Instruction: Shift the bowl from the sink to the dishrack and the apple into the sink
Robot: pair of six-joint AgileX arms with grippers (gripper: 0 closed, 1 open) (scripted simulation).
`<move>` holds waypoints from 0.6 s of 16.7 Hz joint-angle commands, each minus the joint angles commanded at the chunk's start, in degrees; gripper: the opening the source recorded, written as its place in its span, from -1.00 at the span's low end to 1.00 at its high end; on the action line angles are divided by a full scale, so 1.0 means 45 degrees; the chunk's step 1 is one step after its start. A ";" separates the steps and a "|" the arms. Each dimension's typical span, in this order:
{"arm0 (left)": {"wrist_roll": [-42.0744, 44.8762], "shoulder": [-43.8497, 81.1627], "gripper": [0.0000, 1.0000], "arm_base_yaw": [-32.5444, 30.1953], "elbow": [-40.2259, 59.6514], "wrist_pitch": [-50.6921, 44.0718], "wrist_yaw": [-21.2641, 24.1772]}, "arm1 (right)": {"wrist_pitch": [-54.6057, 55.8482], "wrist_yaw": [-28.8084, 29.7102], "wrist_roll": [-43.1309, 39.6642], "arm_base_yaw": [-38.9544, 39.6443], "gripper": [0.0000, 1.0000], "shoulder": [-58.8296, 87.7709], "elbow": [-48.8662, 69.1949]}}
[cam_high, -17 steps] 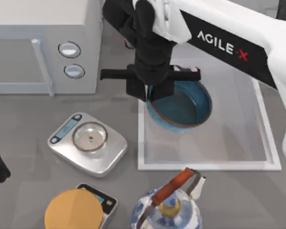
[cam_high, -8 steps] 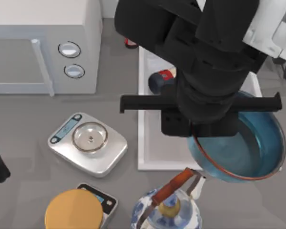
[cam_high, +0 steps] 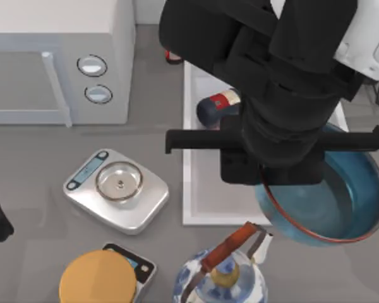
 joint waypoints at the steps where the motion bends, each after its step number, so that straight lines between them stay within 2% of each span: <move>1: 0.0000 0.0000 1.00 0.0000 0.0000 0.0000 0.0000 | 0.0231 -0.0172 -0.0174 -0.0267 -1.00 -0.0018 0.0001; 5: 0.0000 0.0000 1.00 0.0000 0.0000 0.0000 0.0000 | 0.2305 -0.1421 -0.1776 -0.2569 -1.00 -0.0486 -0.0369; 10: 0.0000 0.0000 1.00 0.0000 0.0000 0.0000 0.0000 | 0.7347 -0.3294 -0.5249 -0.7852 -1.00 -0.1766 -0.1652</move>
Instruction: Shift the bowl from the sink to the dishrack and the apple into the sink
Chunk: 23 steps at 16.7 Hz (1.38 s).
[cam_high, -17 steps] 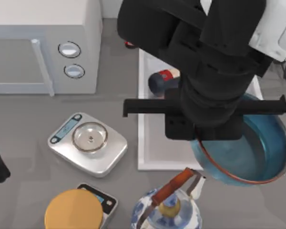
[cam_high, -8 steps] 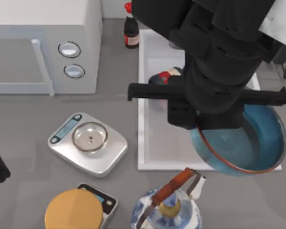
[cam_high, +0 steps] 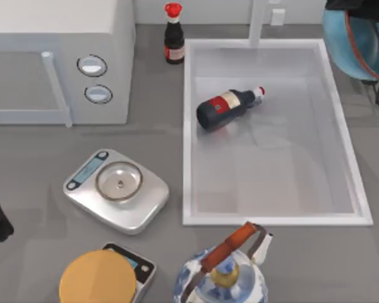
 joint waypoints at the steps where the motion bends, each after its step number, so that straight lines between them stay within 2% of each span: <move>1: 0.0000 0.0000 1.00 0.0000 0.0000 0.0000 0.0000 | 0.1313 -0.0328 -0.0661 -0.1228 -1.00 -0.0190 -0.0223; 6: 0.0000 0.0000 1.00 0.0000 0.0000 0.0000 0.0000 | 0.7549 -0.1787 -0.3398 -0.6340 -1.00 -0.1004 -0.1659; 10: 0.0000 0.0000 1.00 0.0000 0.0000 0.0000 0.0000 | 1.0740 -0.2909 -0.5452 -0.8761 -1.00 -0.2470 -0.3696; 15: 0.0000 0.0000 1.00 0.0000 0.0000 0.0000 0.0000 | 1.2399 -0.3801 -0.7070 -0.9793 -1.00 -0.3898 -0.5330; 23: 0.0000 0.0000 1.00 0.0000 0.0000 0.0000 0.0000 | 1.2895 -0.3709 -0.7096 -0.9714 -1.00 -0.3446 -0.5618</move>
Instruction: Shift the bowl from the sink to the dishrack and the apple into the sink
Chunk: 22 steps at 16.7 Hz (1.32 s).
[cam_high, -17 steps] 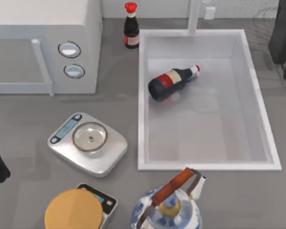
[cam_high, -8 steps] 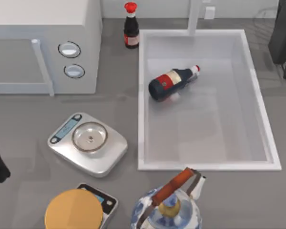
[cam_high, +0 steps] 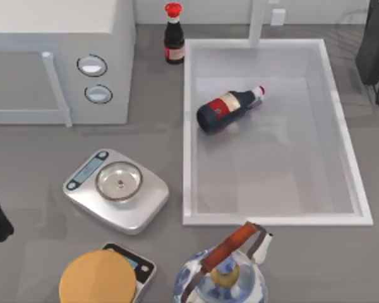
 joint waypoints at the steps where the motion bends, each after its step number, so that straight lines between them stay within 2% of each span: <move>1: 0.0000 0.0000 1.00 0.0000 0.0000 0.0000 0.0000 | 0.0418 0.0076 0.0001 0.0062 -1.00 0.0395 -0.0219; 4: 0.0000 0.0000 1.00 0.0000 0.0000 0.0000 0.0000 | 0.2449 0.0364 -0.0012 0.0298 -1.00 0.1767 -0.0984; 11: 0.0000 0.0000 1.00 0.0000 0.0000 0.0000 0.0000 | 0.8890 0.1038 -0.0038 0.0926 -1.00 0.4708 -0.3180; 14: 0.0000 0.0000 1.00 0.0000 0.0000 0.0000 0.0000 | 1.0031 0.1352 -0.0037 0.1238 -1.00 0.5595 -0.4053; 19: 0.0000 0.0000 1.00 0.0000 0.0000 0.0000 0.0000 | 1.0146 0.1399 -0.0038 0.1285 -1.00 0.5696 -0.4163; 22: 0.0000 0.0000 1.00 0.0000 0.0000 0.0000 0.0000 | 1.0146 0.1399 -0.0038 0.1285 -0.55 0.5696 -0.4163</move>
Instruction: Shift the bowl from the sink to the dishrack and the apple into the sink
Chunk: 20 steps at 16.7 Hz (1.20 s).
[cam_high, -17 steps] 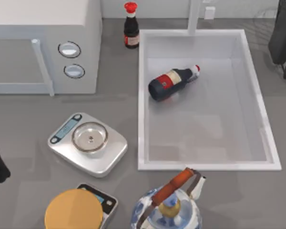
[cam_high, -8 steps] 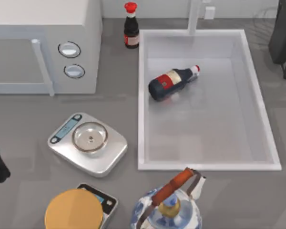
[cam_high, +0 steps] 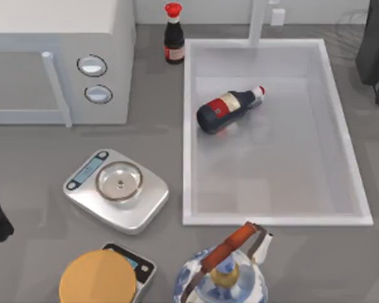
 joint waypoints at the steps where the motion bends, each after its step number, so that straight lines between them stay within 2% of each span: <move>1: 0.0000 0.0000 1.00 0.0000 0.0000 0.0000 0.0000 | 0.0000 0.0000 0.0000 0.0000 -0.40 0.0000 0.0000; 10: 0.0000 0.0000 1.00 0.0000 0.0000 0.0000 0.0000 | 0.0000 0.0000 0.0000 0.0000 0.96 0.0000 0.0000; 20: 0.0000 0.0000 1.00 0.0000 0.0000 0.0000 0.0000 | -0.0005 0.0000 0.0000 -0.0024 1.00 -0.0007 0.0000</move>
